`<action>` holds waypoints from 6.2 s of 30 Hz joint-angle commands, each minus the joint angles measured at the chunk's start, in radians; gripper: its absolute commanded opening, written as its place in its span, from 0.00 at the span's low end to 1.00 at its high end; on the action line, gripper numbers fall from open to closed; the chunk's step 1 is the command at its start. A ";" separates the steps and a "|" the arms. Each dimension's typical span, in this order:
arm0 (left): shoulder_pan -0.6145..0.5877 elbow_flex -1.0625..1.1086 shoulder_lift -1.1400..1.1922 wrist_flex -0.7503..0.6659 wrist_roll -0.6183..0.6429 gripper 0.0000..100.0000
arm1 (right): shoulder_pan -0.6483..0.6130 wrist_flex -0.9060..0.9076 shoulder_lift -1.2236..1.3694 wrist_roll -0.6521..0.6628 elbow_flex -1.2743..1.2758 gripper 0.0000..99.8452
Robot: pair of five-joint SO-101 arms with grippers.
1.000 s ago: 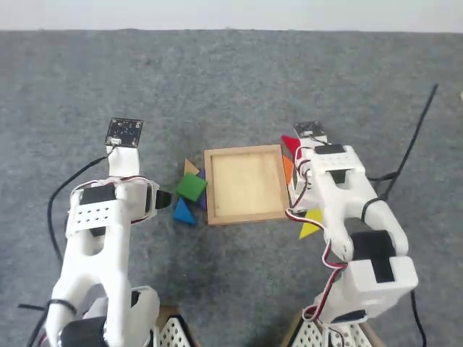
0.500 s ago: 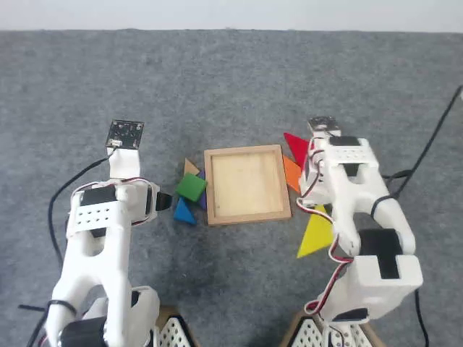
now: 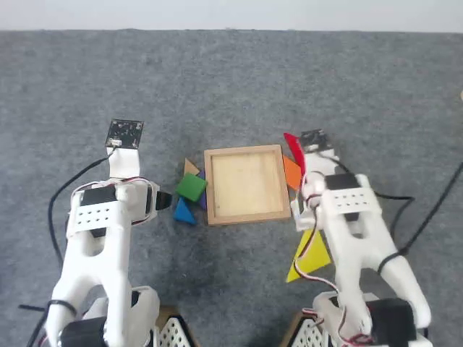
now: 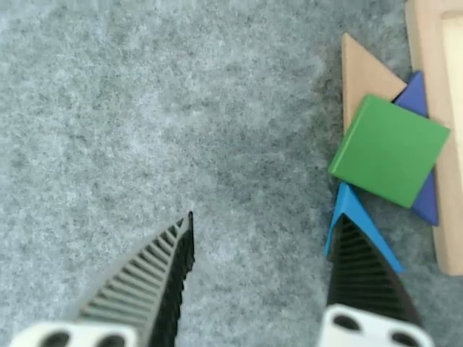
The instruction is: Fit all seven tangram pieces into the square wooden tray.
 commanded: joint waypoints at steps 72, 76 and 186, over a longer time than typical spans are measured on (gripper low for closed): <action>-0.005 0.001 -0.035 -0.044 0.009 0.29 | 0.208 0.156 0.430 0.664 -0.270 0.08; -0.005 0.001 -0.035 -0.044 0.009 0.29 | 0.260 0.114 0.498 0.611 -0.382 0.08; -0.005 0.012 -0.035 -0.057 0.011 0.29 | 0.166 0.021 0.360 -0.778 -0.362 0.29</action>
